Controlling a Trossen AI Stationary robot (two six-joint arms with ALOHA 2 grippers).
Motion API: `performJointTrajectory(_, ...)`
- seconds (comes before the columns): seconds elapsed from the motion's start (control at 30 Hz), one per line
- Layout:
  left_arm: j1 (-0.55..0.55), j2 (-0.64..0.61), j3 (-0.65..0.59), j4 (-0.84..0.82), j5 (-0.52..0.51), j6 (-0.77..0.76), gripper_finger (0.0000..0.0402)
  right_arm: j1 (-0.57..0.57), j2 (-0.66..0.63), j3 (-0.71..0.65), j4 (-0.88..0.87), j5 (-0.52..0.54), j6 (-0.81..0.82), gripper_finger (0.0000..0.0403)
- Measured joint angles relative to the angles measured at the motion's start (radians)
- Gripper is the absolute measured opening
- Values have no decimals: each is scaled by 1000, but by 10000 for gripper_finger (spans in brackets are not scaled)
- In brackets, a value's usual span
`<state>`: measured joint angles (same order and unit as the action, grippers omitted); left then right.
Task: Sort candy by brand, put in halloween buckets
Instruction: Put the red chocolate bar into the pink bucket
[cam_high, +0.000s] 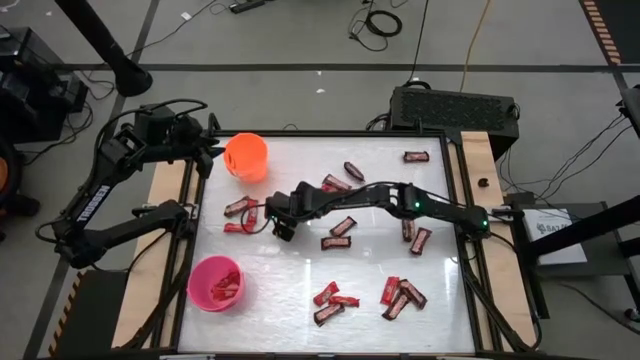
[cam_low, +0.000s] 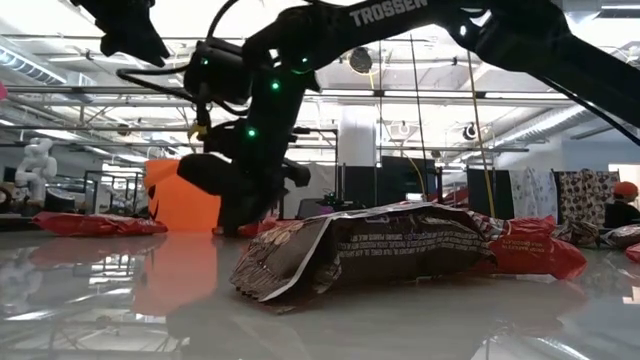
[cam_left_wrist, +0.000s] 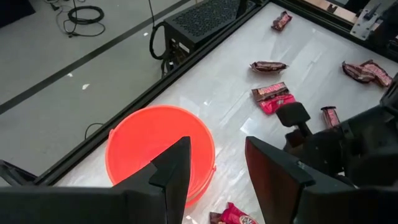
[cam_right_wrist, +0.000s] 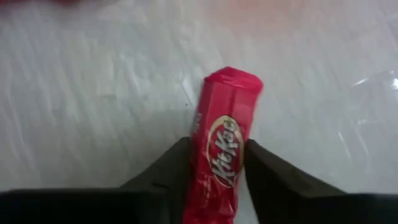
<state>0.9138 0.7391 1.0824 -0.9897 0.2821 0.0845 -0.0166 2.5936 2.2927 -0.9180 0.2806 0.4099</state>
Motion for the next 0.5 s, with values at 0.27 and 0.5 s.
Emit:
performJointTrajectory(0.27,0,0,0,0,-2,7,159,6,-39,-6,8,-14,-14,11)
performJointTrajectory(0.5,-1,0,0,0,-3,34,159,-13,-144,-4,192,-177,-81,4)
